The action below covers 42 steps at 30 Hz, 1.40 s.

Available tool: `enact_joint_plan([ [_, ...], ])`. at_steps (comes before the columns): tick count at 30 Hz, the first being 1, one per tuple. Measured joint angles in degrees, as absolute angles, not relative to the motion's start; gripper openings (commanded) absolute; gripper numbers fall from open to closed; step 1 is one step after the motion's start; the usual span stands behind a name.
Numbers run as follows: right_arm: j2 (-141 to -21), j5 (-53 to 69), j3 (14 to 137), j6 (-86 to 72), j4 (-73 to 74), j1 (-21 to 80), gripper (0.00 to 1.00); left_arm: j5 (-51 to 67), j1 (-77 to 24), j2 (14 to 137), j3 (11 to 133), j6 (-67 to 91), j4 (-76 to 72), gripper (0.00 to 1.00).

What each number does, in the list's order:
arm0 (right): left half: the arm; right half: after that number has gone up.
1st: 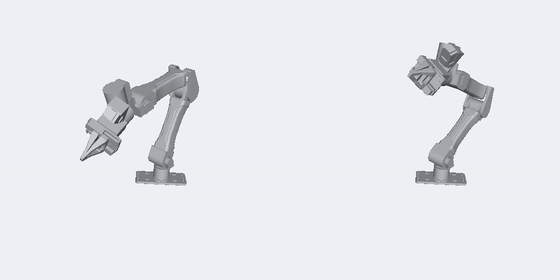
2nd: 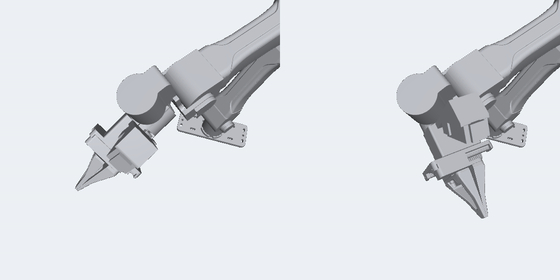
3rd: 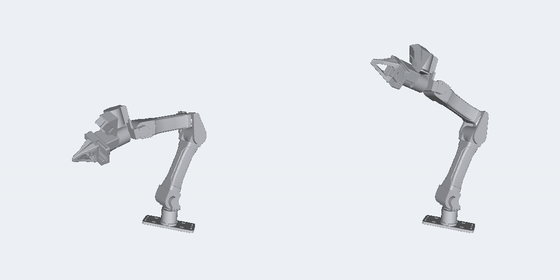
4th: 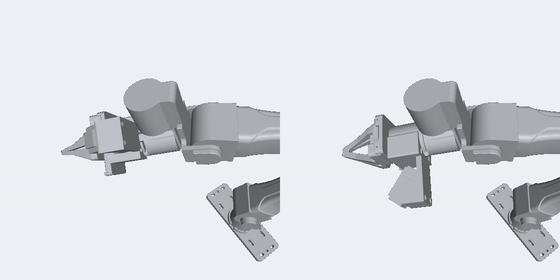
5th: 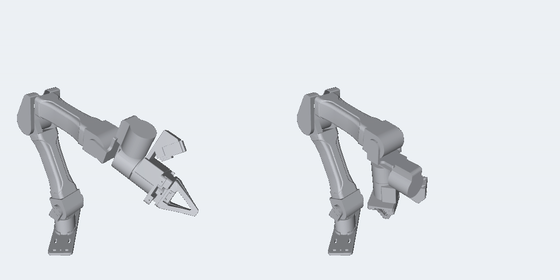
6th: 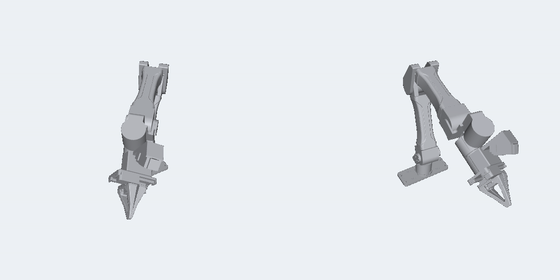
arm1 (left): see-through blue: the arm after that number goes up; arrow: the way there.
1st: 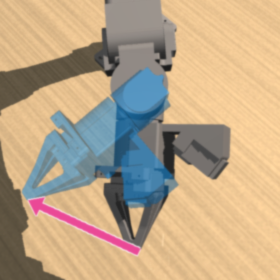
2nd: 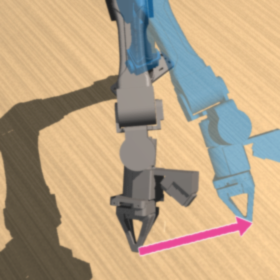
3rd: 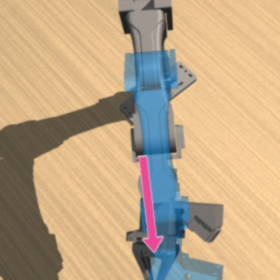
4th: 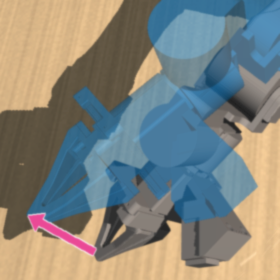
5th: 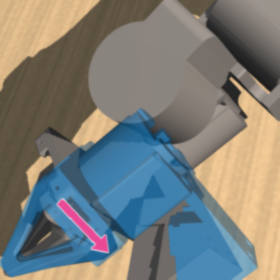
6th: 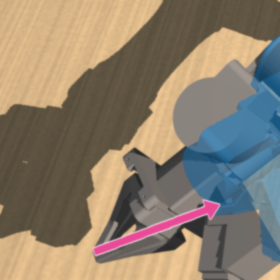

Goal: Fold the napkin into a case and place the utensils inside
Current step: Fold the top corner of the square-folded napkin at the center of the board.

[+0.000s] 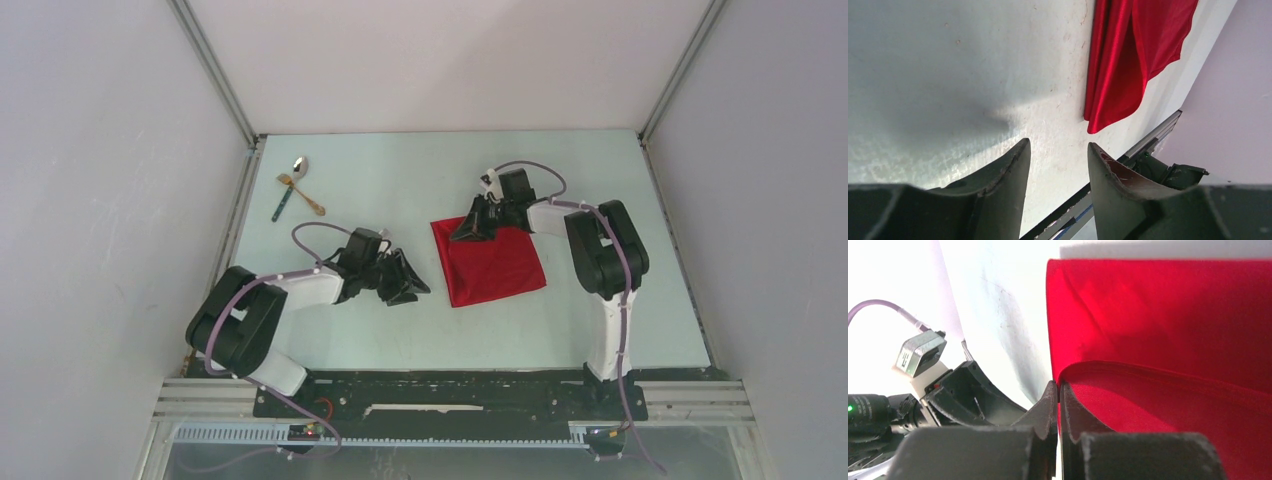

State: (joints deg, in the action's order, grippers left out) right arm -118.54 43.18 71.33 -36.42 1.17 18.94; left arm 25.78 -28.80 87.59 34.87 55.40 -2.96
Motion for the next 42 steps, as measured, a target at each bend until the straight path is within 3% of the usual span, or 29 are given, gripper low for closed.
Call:
enact_joint_plan([
  [28,-130.0,42.9,88.0,-37.6,3.7,20.2,0.08,25.7,-28.5,85.2,34.3,53.9,-0.7,0.54],
  [42,-132.3,42.9,90.7,-35.2,8.0,21.0,0.18,25.7,-28.6,85.2,34.3,53.9,-0.8,0.54],
])
